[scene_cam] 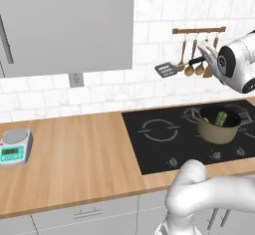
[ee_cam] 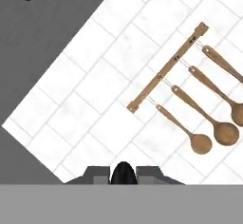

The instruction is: Put the cucumber and cucumber in the pot. Retrieve the spatula and lightly stir the vegetables in the pot.

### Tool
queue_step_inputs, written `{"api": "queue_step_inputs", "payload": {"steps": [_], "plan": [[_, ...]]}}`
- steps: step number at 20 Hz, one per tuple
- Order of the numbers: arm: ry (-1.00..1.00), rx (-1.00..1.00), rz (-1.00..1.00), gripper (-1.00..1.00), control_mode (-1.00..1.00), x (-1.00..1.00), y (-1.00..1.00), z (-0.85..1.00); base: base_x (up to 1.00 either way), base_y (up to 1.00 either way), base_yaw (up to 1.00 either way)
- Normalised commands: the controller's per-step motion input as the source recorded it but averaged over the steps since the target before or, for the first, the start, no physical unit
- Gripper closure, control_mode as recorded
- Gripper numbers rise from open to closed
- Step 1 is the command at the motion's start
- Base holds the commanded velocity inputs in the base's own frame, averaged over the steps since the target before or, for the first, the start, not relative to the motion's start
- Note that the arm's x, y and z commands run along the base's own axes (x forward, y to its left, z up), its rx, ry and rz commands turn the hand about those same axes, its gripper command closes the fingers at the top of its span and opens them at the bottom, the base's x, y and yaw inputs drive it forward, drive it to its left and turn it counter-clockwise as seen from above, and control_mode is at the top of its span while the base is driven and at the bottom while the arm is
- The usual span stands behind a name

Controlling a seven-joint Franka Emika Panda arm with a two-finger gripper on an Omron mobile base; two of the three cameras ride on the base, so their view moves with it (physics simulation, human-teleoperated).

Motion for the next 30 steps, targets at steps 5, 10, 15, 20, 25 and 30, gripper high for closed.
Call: {"api": "queue_step_inputs", "payload": {"steps": [5, 10, 15, 20, 25, 30], "plan": [[-0.22, -0.76, 0.08, 1.0, -1.0, 0.08, -0.21, 0.36, 0.0, 0.0, 0.0], [-0.16, -0.79, 0.08, 1.0, -1.0, 0.06, -0.18, 0.17, 0.0, 0.0, 0.0], [0.0, -0.49, 0.02, 1.0, -1.0, 0.04, -0.39, 0.25, 0.0, 0.0, 0.0], [-0.01, -0.15, -0.07, 1.0, -1.0, 0.0, -0.09, 0.28, 0.0, 0.0, 0.0], [-0.06, -0.16, -0.27, 1.0, -1.0, -0.07, 0.04, 0.36, 0.0, 0.0, 0.0], [0.17, -0.3, -0.37, 1.0, -1.0, -0.03, -0.36, 0.11, 0.0, 0.0, 0.0]]}}
